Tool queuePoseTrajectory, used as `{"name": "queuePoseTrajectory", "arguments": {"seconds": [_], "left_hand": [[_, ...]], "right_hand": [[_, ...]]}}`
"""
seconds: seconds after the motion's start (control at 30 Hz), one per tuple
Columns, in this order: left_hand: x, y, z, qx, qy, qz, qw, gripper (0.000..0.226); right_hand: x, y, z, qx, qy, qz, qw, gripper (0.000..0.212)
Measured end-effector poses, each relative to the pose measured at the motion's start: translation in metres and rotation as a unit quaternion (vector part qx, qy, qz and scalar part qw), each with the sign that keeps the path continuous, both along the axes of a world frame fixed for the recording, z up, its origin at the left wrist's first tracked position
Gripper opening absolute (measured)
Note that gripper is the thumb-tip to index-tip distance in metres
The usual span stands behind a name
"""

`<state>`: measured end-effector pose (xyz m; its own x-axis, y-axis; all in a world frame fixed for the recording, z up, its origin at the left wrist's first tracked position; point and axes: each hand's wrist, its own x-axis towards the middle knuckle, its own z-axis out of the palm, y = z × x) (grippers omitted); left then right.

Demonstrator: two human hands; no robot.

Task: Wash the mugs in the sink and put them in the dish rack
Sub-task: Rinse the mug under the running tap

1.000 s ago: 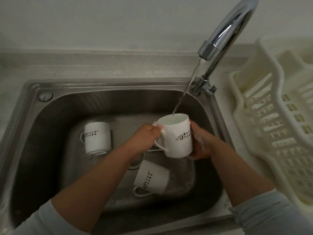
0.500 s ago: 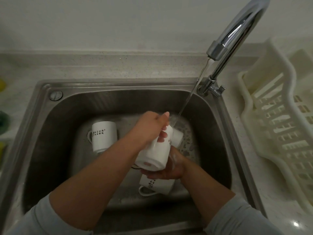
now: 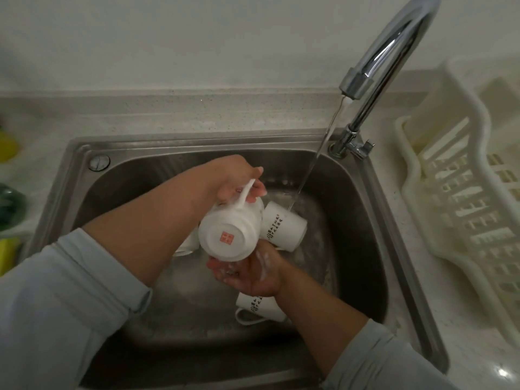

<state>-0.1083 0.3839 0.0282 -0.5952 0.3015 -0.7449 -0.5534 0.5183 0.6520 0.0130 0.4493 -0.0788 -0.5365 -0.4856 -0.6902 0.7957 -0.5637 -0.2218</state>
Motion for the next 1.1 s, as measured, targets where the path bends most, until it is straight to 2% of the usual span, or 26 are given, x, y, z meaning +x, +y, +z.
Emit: {"name": "queuePoseTrajectory", "arguments": {"seconds": [0.1, 0.2, 0.27, 0.37, 0.5, 0.6, 0.7, 0.8, 0.9, 0.97, 1.1], "left_hand": [[0.002, -0.005, -0.006, 0.033, 0.008, 0.047, 0.998, 0.035], [0.012, 0.0, -0.013, 0.052, 0.033, 0.065, 0.996, 0.035], [0.019, 0.005, -0.018, 0.081, 0.049, 0.073, 0.993, 0.037], [0.029, 0.011, -0.028, 0.096, 0.104, 0.036, 0.989, 0.041], [0.035, 0.017, -0.034, 0.073, 0.165, 0.002, 0.984, 0.048], [0.036, 0.018, -0.037, 0.025, 0.209, -0.039, 0.977, 0.05], [0.038, 0.012, -0.041, 0.031, 0.223, -0.045, 0.973, 0.047], [0.041, 0.004, -0.045, 0.031, 0.253, -0.046, 0.966, 0.04], [0.043, -0.001, -0.047, 0.01, 0.271, -0.086, 0.959, 0.031], [0.044, -0.003, -0.049, -0.002, 0.283, -0.109, 0.953, 0.024], [0.045, -0.009, -0.056, 0.001, 0.274, -0.162, 0.948, 0.03]], "right_hand": [[-0.002, 0.01, 0.003, 0.031, -0.014, 0.001, 0.999, 0.043], [-0.006, 0.02, 0.003, 0.002, -0.029, -0.047, 0.999, 0.037], [-0.009, 0.029, -0.001, -0.018, -0.021, -0.086, 0.996, 0.049], [-0.015, 0.047, -0.003, -0.01, -0.003, -0.094, 0.995, 0.054], [-0.021, 0.068, -0.003, 0.015, -0.008, -0.083, 0.996, 0.046], [-0.024, 0.079, -0.001, 0.029, 0.004, -0.095, 0.995, 0.055], [-0.03, 0.091, 0.0, 0.034, 0.019, -0.142, 0.989, 0.069], [-0.036, 0.103, -0.001, 0.056, 0.056, -0.158, 0.984, 0.075], [-0.037, 0.11, 0.0, 0.107, 0.11, -0.131, 0.979, 0.075], [-0.037, 0.113, 0.004, 0.13, 0.145, -0.117, 0.974, 0.084], [-0.039, 0.119, 0.008, 0.174, 0.218, -0.13, 0.952, 0.103]]}}
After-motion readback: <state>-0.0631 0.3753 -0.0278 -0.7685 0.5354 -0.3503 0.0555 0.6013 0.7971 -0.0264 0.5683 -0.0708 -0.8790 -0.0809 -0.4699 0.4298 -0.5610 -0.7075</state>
